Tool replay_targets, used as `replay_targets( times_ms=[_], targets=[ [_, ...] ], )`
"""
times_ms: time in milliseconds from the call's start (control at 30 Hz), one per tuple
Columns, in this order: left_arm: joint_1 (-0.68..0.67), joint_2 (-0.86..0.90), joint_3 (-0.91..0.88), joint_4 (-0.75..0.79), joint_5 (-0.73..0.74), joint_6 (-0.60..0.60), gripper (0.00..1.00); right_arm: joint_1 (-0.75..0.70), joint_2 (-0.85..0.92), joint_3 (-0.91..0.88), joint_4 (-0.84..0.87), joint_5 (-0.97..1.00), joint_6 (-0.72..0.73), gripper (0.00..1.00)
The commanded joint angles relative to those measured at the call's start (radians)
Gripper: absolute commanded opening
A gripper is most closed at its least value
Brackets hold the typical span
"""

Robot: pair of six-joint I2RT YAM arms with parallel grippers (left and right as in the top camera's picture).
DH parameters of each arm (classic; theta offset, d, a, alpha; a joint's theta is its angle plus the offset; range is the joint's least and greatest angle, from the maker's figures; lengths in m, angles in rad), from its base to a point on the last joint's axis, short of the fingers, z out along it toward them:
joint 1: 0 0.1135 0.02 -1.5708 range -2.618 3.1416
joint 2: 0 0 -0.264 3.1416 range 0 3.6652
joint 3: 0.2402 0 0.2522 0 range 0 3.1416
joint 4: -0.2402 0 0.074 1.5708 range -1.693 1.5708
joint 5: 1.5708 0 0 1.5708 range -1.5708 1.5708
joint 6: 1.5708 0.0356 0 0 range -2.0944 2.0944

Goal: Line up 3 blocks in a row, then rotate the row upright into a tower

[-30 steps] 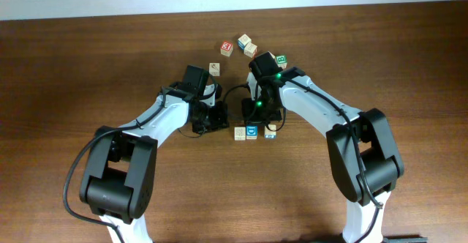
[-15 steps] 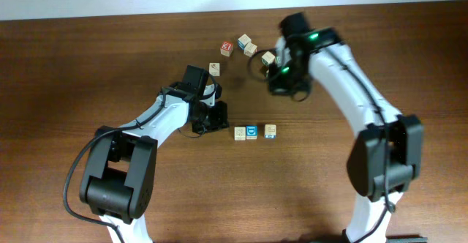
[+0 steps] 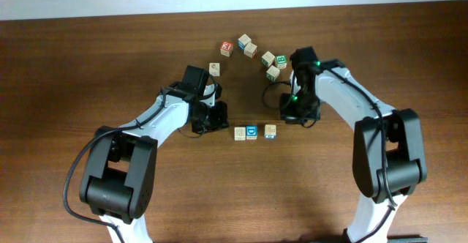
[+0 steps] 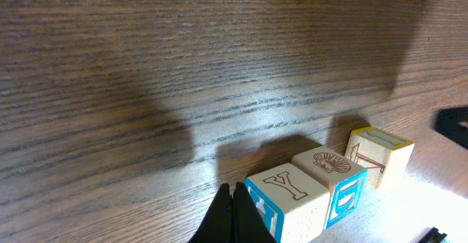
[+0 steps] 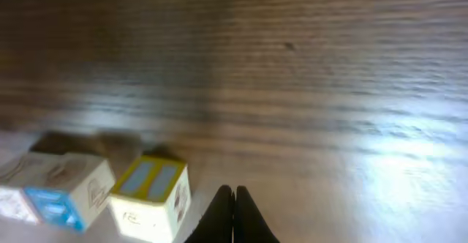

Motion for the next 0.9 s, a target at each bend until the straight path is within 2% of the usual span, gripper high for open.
replay_targets(
  times_ms=[0,100,600,867],
  targets=[
    [0.0,0.007,-0.004,-0.002,-0.004,-0.009,0.0,0.008,0.0,-0.062,0.068,-0.061,-0.049,0.04],
    [0.0,0.007,-0.004,-0.001,-0.003,-0.009,0.0,0.011,0.001,-0.074,0.089,-0.089,-0.087,0.04],
    [0.0,0.007,-0.004,-0.002,0.0,-0.009,0.0,0.046,0.001,-0.074,0.053,-0.116,-0.09,0.04],
    [0.0,0.007,-0.004,-0.001,0.0,-0.009,0.0,0.046,0.001,-0.074,0.035,-0.202,-0.081,0.04]
  ],
)
